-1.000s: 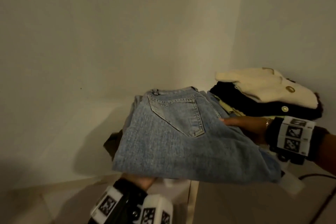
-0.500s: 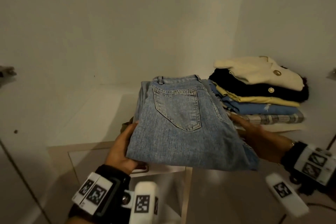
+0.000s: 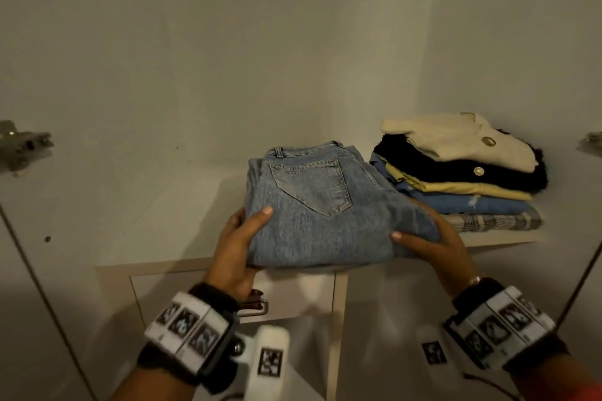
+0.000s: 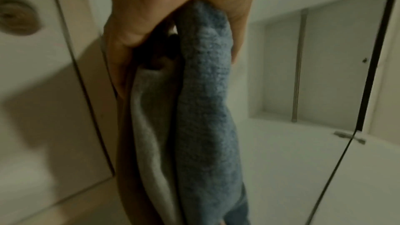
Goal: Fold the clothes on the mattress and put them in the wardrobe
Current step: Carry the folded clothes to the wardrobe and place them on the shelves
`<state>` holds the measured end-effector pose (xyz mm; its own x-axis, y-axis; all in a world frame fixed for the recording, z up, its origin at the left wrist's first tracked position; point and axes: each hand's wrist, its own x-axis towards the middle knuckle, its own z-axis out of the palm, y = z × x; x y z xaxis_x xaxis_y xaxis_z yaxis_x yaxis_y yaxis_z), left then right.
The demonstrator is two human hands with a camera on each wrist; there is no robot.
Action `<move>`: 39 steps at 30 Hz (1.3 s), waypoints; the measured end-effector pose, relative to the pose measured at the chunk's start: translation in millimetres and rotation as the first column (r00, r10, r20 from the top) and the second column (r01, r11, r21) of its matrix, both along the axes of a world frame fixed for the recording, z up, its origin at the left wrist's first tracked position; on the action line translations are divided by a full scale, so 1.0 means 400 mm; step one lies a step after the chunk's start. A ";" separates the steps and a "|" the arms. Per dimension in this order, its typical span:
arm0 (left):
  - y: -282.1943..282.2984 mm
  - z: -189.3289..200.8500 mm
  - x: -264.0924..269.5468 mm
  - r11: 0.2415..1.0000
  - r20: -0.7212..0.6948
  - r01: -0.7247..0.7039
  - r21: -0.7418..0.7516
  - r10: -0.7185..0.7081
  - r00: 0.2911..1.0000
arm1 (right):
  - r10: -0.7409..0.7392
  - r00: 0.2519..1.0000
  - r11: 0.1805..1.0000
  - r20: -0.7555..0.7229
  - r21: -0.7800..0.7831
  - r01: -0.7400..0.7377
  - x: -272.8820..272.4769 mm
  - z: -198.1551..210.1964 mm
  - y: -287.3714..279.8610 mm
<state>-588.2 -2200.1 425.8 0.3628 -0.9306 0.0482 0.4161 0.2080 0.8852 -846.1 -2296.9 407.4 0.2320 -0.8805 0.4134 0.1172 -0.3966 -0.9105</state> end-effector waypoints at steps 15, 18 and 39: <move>-0.085 0.156 0.145 0.820 0.460 0.031 0.572 -0.352 0.815 | -0.028 0.997 0.858 0.076 0.513 -0.015 0.017 0.145 -0.049; -0.111 0.186 0.150 0.818 0.412 0.085 0.569 -0.373 0.831 | 0.019 0.978 0.869 0.209 0.480 -0.119 0.013 0.177 -0.056; -0.166 0.154 0.197 0.878 0.479 0.115 0.464 -0.358 0.801 | 0.024 0.961 0.792 -0.277 0.592 0.151 0.172 0.295 -0.104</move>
<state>-509.2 -2266.5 487.3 0.1550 -0.9626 -0.2221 -0.1627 -0.2466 0.9554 -777.5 -2338.5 525.4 0.1863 -0.9440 -0.2724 -0.1599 0.2444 -0.9564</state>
